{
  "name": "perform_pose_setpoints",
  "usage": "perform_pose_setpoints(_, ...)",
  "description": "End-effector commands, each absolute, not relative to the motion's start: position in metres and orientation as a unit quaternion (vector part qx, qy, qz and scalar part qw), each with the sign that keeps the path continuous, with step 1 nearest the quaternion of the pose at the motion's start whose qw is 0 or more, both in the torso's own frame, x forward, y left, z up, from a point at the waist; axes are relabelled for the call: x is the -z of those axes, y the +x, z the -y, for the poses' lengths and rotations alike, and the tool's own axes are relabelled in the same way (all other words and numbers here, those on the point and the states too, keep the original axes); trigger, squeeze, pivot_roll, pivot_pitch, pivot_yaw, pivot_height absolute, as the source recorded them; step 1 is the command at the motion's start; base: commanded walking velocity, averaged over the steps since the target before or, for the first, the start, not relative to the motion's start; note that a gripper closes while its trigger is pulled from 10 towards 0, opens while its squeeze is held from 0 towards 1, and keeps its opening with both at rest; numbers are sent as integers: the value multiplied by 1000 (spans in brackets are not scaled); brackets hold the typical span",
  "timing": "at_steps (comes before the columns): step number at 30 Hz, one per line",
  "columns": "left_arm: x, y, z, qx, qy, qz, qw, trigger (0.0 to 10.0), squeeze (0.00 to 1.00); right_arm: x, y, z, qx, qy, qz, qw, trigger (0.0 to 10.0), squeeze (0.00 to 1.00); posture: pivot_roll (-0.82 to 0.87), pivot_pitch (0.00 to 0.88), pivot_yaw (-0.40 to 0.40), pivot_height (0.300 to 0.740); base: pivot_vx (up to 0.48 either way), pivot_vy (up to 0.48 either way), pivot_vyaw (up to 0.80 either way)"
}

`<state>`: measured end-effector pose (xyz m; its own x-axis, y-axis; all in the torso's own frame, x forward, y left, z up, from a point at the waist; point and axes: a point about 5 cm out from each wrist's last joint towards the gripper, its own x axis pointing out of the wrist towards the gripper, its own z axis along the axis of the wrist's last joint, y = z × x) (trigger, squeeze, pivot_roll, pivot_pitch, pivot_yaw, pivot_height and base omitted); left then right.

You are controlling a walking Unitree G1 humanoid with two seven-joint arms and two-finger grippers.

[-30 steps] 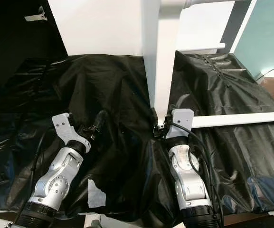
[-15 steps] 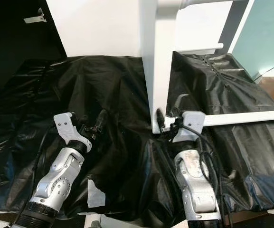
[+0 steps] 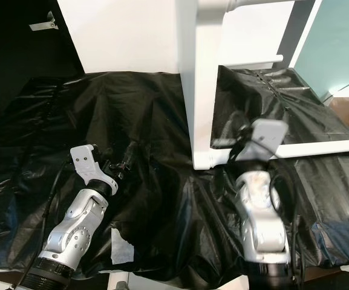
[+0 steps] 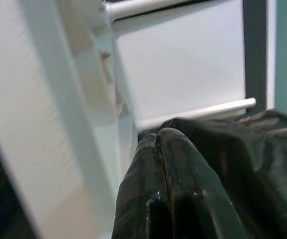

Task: Building children table

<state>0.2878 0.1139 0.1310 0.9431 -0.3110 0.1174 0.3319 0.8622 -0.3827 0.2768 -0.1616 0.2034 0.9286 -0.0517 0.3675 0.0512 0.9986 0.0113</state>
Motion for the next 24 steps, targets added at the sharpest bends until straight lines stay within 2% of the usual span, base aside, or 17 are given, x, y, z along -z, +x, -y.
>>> perform_pose_setpoints(1, -130, 280, -102, 303, -191, 46, 933, 10000, 0, -199, 282, 161, 23, -7, 179, 984, 10000, 0, -45, 12, 30, 740, 0, 0, 0)
perform_pose_setpoints(4, -130, 280, -99, 306, -189, 46, 932, 10000, 0, -196, 311, 155, -35, -31, 158, 986, 10000, 0, -30, 4, 21, 740, 0, 0, 0)
perform_pose_setpoints(7, -131, 280, -102, 296, -188, 52, 935, 10000, 0, -188, 332, 160, -102, -4, 107, 989, 10000, 0, -3, 1, 9, 740, 0, 0, 0)
perform_pose_setpoints(11, -130, 278, -104, 289, -186, 54, 938, 10000, 0, -192, 341, 168, -143, -1, 96, 985, 10000, 0, 13, 0, 1, 740, 0, 0, 0)
perform_pose_setpoints(16, -131, 279, -103, 292, -185, 55, 937, 10000, 0, -183, 343, 163, -189, 3, 75, 979, 10000, 0, 0, 0, 9, 740, 0, 0, 0)
perform_pose_setpoints(21, -132, 280, -101, 297, -184, 54, 935, 10000, 0, -188, 358, 179, -169, -25, 76, 982, 10000, 0, 3, 3, 11, 740, 0, 0, 0)
perform_pose_setpoints(24, -131, 280, -102, 294, -184, 54, 937, 10000, 0, -190, 363, 178, -180, -33, 72, 980, 10000, 0, 15, 1, 5, 740, 0, 0, 0)
